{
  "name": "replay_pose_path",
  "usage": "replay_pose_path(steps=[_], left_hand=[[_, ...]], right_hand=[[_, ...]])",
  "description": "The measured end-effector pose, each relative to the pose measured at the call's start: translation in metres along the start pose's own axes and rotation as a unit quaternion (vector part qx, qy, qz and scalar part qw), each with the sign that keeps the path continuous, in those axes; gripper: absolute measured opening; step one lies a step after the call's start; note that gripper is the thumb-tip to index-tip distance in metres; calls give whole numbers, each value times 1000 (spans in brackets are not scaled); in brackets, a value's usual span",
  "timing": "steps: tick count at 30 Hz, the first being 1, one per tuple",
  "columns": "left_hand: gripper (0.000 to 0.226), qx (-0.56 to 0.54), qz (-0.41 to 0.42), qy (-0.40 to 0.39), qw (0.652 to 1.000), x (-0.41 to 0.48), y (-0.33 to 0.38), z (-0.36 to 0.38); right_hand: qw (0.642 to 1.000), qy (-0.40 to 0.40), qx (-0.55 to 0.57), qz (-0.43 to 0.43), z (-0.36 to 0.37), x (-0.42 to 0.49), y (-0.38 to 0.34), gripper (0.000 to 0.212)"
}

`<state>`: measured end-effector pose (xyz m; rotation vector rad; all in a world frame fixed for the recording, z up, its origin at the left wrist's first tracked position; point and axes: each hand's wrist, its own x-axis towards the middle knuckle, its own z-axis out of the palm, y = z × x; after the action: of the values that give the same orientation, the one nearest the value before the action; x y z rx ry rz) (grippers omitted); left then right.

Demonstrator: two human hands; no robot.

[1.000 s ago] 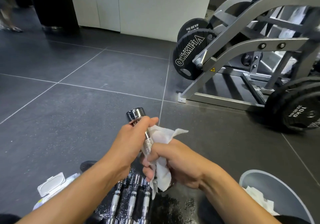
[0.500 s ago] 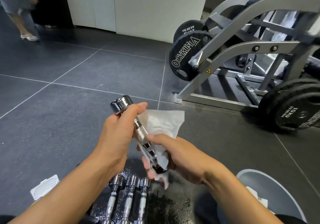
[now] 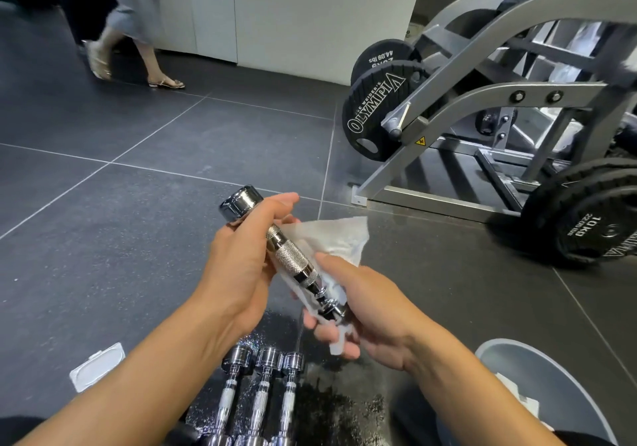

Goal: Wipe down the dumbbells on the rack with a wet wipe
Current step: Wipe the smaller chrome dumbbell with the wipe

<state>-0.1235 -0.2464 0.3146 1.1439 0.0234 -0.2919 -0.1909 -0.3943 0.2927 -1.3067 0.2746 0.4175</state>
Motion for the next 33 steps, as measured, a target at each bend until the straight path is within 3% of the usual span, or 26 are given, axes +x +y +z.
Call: replay_pose_path(steps=[3, 8, 12, 14, 18, 21, 23, 26, 27, 29, 32, 33], left_hand=[[14, -58, -11, -14, 998, 4, 4, 2], [34, -163, -22, -9, 986, 14, 2, -1], [40, -240, -24, 24, 970, 21, 4, -5], [40, -270, -30, 34, 962, 24, 5, -11], [40, -289, -32, 44, 956, 28, 10, -20], [42, -309, -35, 47, 949, 26, 13, -19], [43, -324, -41, 47, 944, 24, 12, -17], [42, -335, -46, 38, 940, 20, 10, -13], [41, -335, -47, 36, 940, 19, 9, -12], [41, -334, -52, 31, 941, 17, 8, -10], [41, -331, -52, 16, 942, 14, 6, -6], [41, -325, -51, 11, 944, 13, 5, -6]], right_hand=[[995, 56, 81, 4, 0, 2, 3, 44], [984, 111, -6, -140, 9, 7, 4, 33], [968, 64, -105, -219, 14, 6, 16, 24], [955, 50, -165, -241, 8, 4, 14, 35], [941, 0, -245, -233, -10, -6, 2, 51], [937, 9, -279, -211, -7, -8, -5, 43], [885, 80, -364, -279, -2, -4, -1, 48], [718, 174, -563, -370, 6, 7, 14, 37], [698, 186, -580, -376, 8, 12, 18, 35], [741, 193, -524, -372, 13, 15, 23, 27], [862, 233, -319, -317, 25, 24, 23, 9], [898, 242, -231, -287, 30, 26, 21, 12]])
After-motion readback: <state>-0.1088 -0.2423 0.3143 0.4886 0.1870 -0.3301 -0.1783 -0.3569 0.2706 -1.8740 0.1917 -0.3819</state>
